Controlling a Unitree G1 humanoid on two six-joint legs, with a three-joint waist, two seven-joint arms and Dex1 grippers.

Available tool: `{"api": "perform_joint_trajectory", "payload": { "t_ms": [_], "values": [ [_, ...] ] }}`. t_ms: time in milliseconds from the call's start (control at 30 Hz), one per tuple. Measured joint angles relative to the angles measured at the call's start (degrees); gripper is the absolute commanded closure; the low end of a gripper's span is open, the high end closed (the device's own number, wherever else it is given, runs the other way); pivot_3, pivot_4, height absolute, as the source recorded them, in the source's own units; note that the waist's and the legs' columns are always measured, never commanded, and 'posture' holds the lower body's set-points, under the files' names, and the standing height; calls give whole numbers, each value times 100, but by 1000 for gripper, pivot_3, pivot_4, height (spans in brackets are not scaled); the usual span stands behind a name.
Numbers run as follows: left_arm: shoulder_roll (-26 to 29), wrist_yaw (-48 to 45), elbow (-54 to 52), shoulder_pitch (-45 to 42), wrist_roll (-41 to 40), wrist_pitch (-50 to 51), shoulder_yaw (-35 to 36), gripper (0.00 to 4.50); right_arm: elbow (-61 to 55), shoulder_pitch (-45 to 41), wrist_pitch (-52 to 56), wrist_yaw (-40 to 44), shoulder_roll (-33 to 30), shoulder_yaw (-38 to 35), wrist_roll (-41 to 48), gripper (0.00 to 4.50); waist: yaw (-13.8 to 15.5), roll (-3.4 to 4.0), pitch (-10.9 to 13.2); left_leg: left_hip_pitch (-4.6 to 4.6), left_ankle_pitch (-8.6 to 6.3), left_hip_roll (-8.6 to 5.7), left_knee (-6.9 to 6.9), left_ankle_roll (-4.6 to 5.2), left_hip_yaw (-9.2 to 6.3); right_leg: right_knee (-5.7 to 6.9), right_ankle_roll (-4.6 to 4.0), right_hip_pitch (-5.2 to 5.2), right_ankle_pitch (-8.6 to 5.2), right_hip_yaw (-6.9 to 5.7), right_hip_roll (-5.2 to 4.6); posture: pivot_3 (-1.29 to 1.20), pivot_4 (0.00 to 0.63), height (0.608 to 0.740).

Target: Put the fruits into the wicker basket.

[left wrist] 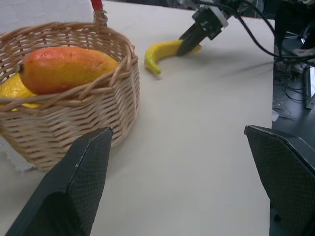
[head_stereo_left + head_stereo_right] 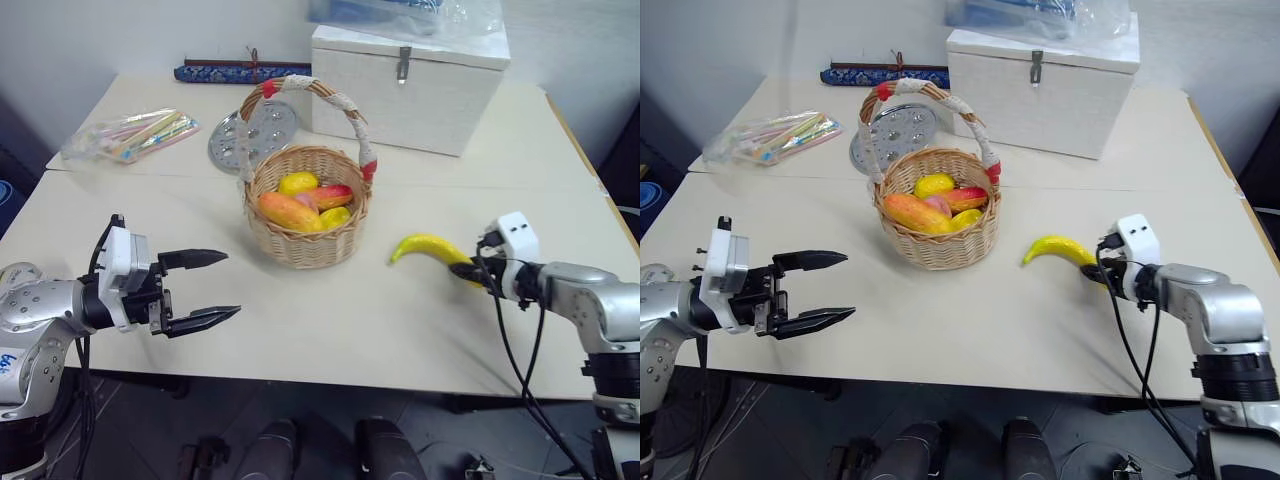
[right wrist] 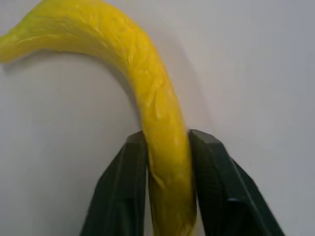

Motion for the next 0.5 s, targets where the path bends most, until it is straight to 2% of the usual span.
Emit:
{"api": "perform_joint_trajectory", "payload": {
  "t_ms": [133,233,267,300,367,400,500],
  "values": [
    [-65,204,4,-11,-172,109,144,0,-655,150,51,1010,-278,-340,831,4046,-50,5,3,6,-2,5,4,4,9,4,1,3,2,5,3,0,150,740],
    [-271,418,34,-3,-342,215,220,0,-1275,-593,670,1117,-81,-392,1743,4046,-152,7,4,11,-3,19,2,1,9,6,-5,3,7,2,13,0,150,740],
    [-342,470,49,14,-361,222,233,0,-1438,-937,879,925,214,-418,2025,4046,-179,6,4,12,-3,27,1,-6,8,6,-8,3,9,3,21,0,150,740],
    [-419,522,58,32,-366,221,220,0,-1577,-1372,1142,480,780,-506,2358,4046,-203,3,2,13,-5,39,1,-16,9,5,-11,3,11,3,30,0,150,740],
    [-482,584,57,63,-368,217,207,0,-1661,-1785,1448,-220,1567,-518,2727,4046,-181,2,2,11,-6,52,-2,-25,5,3,-16,-2,12,5,41,0,150,740],
    [-534,647,60,66,-368,215,217,0,-1675,-1993,1606,-715,2066,-481,2797,4046,-169,2,2,8,-5,54,-3,-30,0,4,-18,-6,12,9,44,0,150,740],
    [-611,776,55,47,-369,212,211,0,-1658,-2409,1765,-1690,2854,-147,2695,4046,-130,2,2,-12,-3,52,-1,-36,-6,7,-26,-27,14,8,36,0,150,740]
  ]
}}
